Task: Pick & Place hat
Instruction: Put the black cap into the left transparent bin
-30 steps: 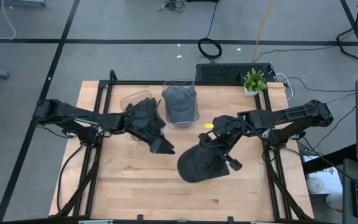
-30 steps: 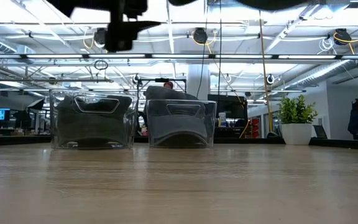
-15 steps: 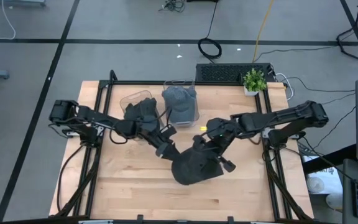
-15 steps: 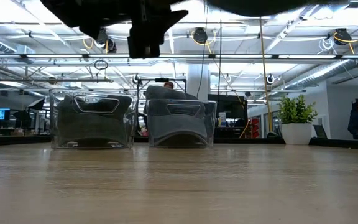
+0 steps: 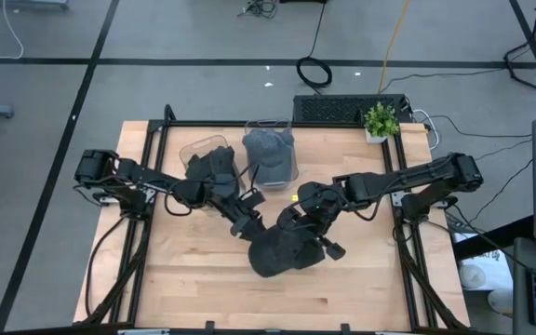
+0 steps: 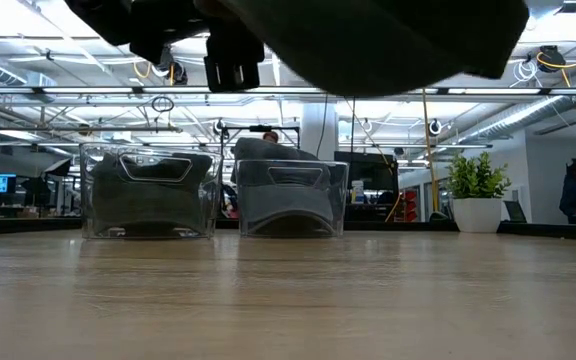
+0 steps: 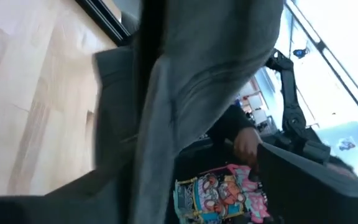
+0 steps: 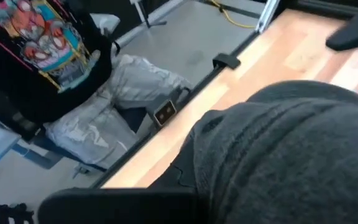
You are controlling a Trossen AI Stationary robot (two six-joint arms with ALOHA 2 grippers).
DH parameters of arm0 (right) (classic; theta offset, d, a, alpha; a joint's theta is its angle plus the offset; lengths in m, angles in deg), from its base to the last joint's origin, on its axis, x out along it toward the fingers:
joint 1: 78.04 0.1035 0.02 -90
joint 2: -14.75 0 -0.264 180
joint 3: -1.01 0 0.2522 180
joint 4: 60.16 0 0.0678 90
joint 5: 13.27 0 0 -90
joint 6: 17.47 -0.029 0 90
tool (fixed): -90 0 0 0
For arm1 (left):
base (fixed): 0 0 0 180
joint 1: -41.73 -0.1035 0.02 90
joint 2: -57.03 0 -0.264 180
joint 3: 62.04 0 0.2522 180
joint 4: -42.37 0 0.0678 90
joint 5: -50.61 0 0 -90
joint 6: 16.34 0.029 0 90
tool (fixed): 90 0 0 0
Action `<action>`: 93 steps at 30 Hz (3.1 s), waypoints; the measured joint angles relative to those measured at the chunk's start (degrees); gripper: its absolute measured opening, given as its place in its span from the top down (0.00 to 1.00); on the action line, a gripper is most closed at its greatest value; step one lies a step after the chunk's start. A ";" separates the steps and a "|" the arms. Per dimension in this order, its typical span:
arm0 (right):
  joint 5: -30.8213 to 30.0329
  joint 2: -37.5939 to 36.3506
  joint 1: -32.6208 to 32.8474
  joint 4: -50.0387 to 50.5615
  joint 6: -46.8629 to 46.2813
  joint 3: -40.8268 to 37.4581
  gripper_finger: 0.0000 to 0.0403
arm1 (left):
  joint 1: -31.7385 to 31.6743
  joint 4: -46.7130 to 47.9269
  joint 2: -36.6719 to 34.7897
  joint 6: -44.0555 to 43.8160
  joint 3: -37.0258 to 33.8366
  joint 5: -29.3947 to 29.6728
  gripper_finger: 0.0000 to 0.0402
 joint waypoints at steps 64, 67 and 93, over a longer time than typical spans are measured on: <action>-40.37 -30.32 -4.44 -9.65 -7.11 -22.00 0.10 | 0.11 16.19 -52.08 32.76 -23.45 64.43 0.98; -40.37 -30.61 -4.44 -11.91 -7.12 -23.98 0.10 | 0.45 1.33 -54.33 33.08 -33.63 63.20 0.98; -40.27 -30.75 -4.44 -15.72 -7.33 -26.38 0.10 | 10.27 -0.95 -52.22 32.23 -47.11 77.45 0.98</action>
